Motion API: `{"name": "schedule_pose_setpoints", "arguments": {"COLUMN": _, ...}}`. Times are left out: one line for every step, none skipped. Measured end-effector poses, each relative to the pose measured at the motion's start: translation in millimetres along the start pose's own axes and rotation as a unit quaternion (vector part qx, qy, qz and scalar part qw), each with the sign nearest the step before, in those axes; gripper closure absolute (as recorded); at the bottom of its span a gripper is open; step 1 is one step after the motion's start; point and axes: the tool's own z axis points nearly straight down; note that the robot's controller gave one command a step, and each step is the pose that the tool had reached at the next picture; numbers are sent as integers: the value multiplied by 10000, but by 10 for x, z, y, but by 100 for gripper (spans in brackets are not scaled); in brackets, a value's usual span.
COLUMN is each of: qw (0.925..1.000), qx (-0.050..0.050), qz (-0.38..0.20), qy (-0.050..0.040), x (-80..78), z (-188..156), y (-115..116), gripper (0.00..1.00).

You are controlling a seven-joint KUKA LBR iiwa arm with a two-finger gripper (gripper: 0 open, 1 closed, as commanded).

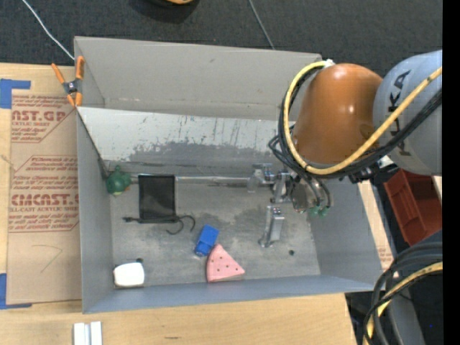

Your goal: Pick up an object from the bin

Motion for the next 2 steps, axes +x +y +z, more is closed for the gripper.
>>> {"name": "schedule_pose_setpoints", "arguments": {"qw": 10000, "qx": -2, "qz": 1, "qy": -42, "x": -15, "z": -46, "y": 1, "gripper": 0}}
{"name": "schedule_pose_setpoints", "arguments": {"qw": 9879, "qx": 0, "qz": -1553, "qy": -24, "x": -34, "z": 1014, "y": 436, "gripper": 0}}
